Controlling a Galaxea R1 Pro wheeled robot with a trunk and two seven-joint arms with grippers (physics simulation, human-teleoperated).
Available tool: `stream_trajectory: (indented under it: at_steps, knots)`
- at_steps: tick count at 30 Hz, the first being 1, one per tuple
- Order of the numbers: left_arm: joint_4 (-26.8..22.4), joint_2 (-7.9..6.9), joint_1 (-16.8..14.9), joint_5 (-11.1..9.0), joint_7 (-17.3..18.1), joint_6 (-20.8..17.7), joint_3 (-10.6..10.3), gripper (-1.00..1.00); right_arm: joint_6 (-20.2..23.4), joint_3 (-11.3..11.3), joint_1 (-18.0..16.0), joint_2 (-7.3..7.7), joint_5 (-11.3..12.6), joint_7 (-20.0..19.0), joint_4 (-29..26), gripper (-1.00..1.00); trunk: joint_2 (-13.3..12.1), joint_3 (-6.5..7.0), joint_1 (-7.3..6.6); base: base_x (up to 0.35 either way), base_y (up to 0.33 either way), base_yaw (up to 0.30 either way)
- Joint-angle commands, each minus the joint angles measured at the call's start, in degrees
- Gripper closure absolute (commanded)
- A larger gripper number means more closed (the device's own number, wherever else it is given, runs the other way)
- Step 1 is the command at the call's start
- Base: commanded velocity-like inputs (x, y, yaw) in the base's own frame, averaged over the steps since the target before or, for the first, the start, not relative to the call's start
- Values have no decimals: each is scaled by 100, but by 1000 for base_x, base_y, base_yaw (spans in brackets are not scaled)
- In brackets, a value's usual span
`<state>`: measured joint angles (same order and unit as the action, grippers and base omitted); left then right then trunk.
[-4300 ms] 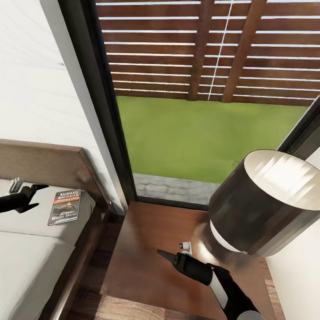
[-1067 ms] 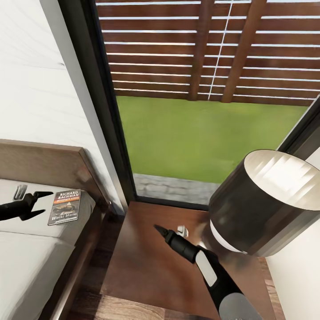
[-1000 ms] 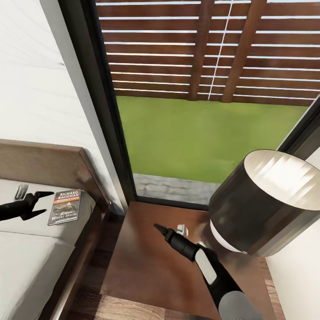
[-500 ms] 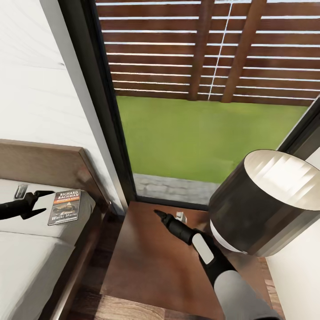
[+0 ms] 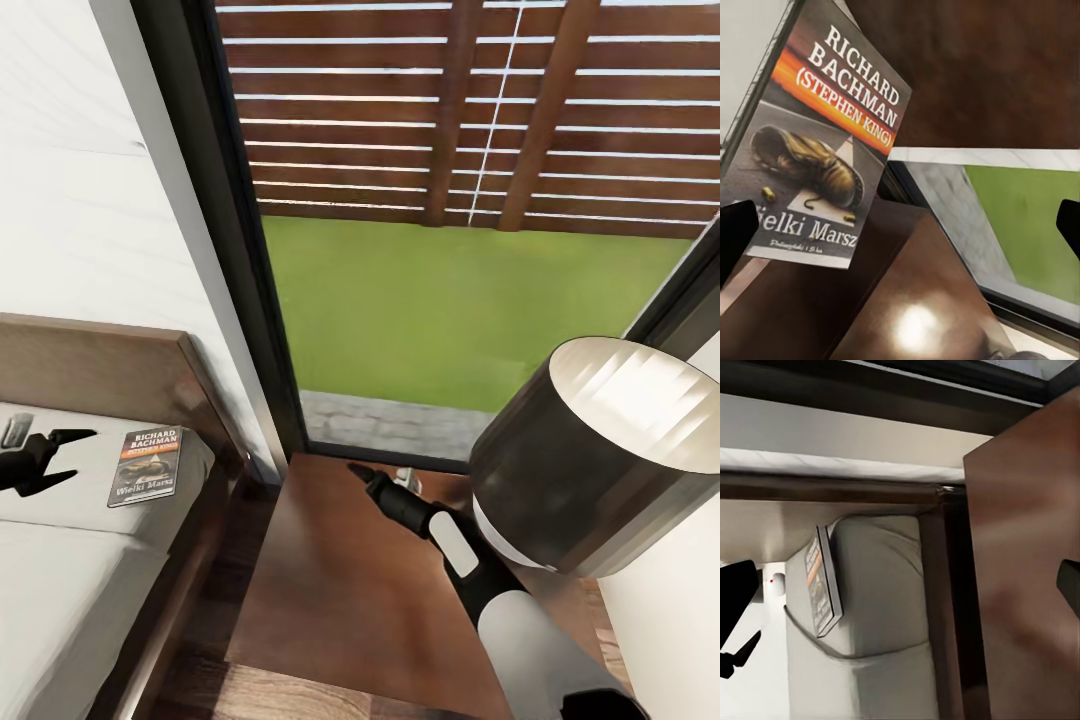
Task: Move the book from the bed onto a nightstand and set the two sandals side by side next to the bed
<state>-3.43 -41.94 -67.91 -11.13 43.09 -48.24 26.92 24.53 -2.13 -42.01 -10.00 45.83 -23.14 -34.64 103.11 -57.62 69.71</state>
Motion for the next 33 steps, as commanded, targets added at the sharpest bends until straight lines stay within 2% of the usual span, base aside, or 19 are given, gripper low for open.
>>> stream_trajectory:
  at_steps: [1, 8, 17, 33]
  knots:
    - [1, -8, -1, -58, 1, -30, -42, -100, 22, -29, -4, 0, 34, 11, 1, -100, 2, -4, -1, 0, 0, 0]
    - [1, -38, -1, -49, -2, -34, -39, -100, 11, -194, -8, 0, 39, 31, 8, -100, 2, -4, -1, 0, 0, 0]
    - [0, -61, 1, -36, -3, -31, -23, -100, 3, -247, -9, 0, 40, 0, 15, -100, 2, -4, -1, 0, 0, 17]
    - [0, -178, -1, -45, -3, -23, -37, -100, 1, -269, -9, 0, 40, -16, 19, -100, 2, -4, -1, 0, 0, 192]
